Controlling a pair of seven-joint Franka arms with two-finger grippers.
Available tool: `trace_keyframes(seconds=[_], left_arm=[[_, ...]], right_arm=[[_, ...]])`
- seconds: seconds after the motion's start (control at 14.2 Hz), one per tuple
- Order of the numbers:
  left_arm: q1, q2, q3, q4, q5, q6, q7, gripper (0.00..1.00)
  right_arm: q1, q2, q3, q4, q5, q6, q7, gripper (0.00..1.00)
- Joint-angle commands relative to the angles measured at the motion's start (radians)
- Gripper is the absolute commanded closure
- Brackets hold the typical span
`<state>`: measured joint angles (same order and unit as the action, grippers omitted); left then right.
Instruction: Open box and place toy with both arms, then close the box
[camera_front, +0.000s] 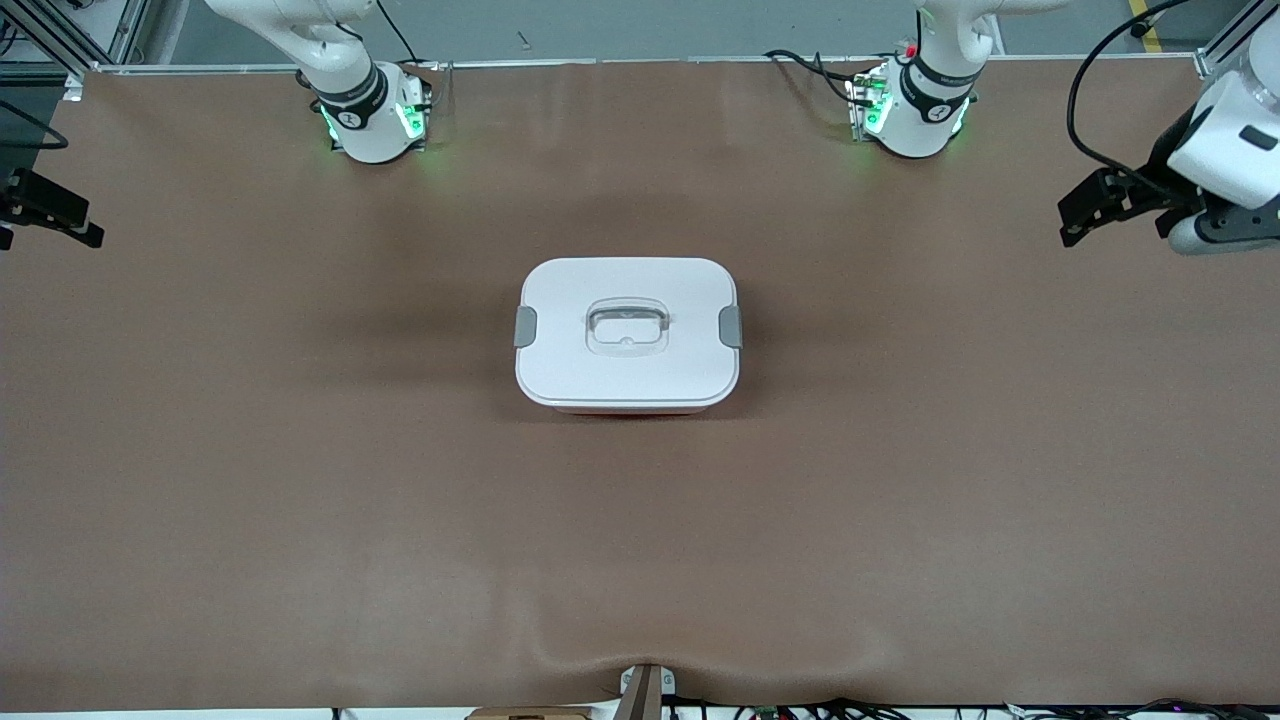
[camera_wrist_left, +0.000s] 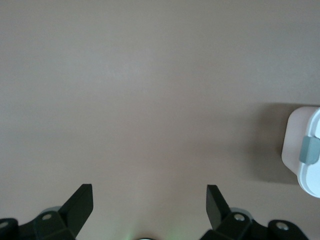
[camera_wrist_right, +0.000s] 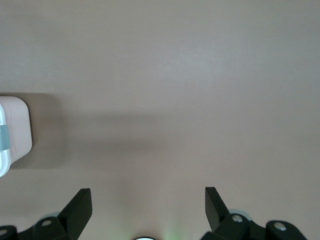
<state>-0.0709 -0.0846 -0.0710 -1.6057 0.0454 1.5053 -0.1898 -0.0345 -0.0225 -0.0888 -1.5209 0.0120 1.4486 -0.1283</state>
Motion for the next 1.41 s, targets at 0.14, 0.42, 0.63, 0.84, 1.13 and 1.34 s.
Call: trace_keyframes(seconds=[0.14,0.42,0.63,0.84,1.13,1.34], left_arm=[[-0.069,-0.103,0.056,-0.091,-0.018,0.010,0.018,0.00],[-0.066,-0.087,0.054,-0.068,-0.016,0.010,0.023,0.00],[-0.069,-0.070,0.053,-0.050,-0.018,0.010,0.070,0.00],[-0.063,-0.061,0.053,-0.048,-0.027,0.012,0.128,0.00],[-0.056,-0.046,0.056,-0.027,-0.061,0.013,0.130,0.00],[-0.058,-0.037,0.060,-0.020,-0.059,0.013,0.124,0.00]], right_arm=[[-0.018,-0.004,0.011,0.008,-0.003,-0.005,-0.011,0.00],[-0.015,-0.002,0.011,0.005,-0.003,-0.001,-0.010,0.00],[-0.011,-0.002,0.011,0.005,-0.003,-0.004,-0.010,0.00],[-0.011,-0.001,0.011,0.007,-0.015,0.001,-0.011,0.00],[-0.013,-0.001,0.012,0.010,-0.017,0.006,-0.013,0.00],[-0.010,-0.001,0.012,0.002,-0.014,0.009,-0.010,0.00]])
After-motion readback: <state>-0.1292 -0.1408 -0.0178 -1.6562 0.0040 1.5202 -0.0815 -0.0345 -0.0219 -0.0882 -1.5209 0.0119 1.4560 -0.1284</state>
